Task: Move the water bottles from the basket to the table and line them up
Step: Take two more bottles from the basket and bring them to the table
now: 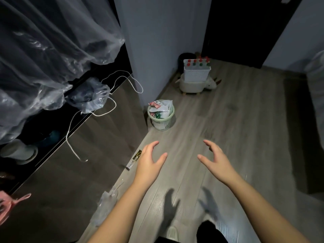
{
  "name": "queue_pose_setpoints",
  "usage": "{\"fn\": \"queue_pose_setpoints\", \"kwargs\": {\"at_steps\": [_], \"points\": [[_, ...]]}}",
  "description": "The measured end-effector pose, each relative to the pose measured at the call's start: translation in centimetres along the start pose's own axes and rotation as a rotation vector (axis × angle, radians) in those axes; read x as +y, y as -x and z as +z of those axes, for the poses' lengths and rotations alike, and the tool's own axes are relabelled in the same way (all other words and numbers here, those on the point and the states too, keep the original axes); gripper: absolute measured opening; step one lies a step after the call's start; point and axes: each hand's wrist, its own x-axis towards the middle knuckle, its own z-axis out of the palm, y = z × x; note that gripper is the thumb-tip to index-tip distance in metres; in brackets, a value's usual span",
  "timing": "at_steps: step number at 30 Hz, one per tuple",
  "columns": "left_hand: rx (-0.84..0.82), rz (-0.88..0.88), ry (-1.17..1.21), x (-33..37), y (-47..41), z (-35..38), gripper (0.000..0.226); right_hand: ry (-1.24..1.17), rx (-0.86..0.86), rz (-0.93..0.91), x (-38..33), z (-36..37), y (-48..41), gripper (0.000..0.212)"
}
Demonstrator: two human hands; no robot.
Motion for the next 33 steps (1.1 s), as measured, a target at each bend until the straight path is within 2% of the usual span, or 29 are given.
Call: {"fn": "queue_pose_setpoints", "kwargs": {"at_steps": [10,18,25,33], "points": [[0.095,-0.052,0.024,5.5,-11.0,9.7,0.048,-0.01,-0.083,-0.012,5.2,-9.3,-13.9,0.06],[0.149,-0.101,0.018,11.6,-18.9,17.1,0.048,0.058,-0.239,-0.094,8.8,-18.9,-25.3,0.063],[0.149,-0.095,0.027,14.5,-26.0,21.0,0.047,0.063,-0.205,-0.123,10.2,-23.6,-32.6,0.062],[0.121,-0.055,0.02,14.9,-36.4,23.5,0.045,0.033,-0.175,-0.026,11.8,-24.8,-40.8,0.063]]}}
